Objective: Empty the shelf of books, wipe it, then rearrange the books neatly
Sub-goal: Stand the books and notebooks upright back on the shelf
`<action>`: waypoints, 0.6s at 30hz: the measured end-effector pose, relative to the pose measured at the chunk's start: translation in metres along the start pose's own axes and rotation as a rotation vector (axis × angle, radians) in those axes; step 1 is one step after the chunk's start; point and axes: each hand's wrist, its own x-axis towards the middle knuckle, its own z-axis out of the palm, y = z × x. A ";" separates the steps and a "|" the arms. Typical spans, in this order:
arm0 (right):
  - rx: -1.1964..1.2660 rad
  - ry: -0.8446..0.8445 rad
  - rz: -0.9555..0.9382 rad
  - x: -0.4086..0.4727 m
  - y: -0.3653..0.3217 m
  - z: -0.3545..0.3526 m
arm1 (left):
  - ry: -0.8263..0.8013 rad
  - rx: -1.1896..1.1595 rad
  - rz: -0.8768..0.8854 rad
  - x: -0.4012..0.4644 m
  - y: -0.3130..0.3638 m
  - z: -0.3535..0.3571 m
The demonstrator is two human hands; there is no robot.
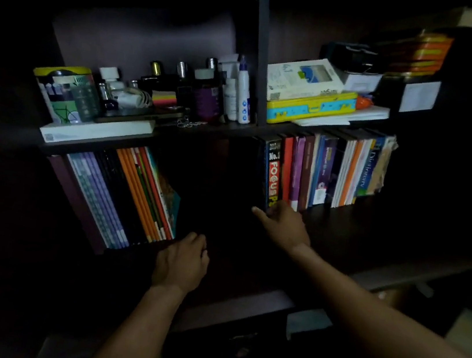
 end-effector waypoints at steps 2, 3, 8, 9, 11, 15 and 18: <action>0.029 -0.034 0.049 -0.035 0.014 -0.025 | -0.205 0.077 -0.003 0.009 0.017 -0.024; 0.032 -0.032 0.056 -0.052 0.023 -0.037 | -0.296 0.103 -0.014 0.013 0.031 -0.037; -0.050 0.020 0.054 -0.150 0.058 -0.135 | -0.254 -0.202 0.164 -0.011 0.172 -0.061; -0.082 0.009 0.044 -0.162 0.061 -0.151 | -0.236 -0.297 0.215 -0.021 0.200 -0.059; -0.190 -0.022 0.075 -0.194 0.075 -0.202 | -0.279 -0.442 0.330 -0.046 0.273 -0.051; -0.384 -0.033 0.137 -0.248 0.108 -0.298 | -0.454 -0.691 0.474 -0.101 0.375 -0.037; -0.726 0.013 0.382 -0.300 0.149 -0.376 | -0.680 -0.876 0.462 -0.144 0.437 -0.019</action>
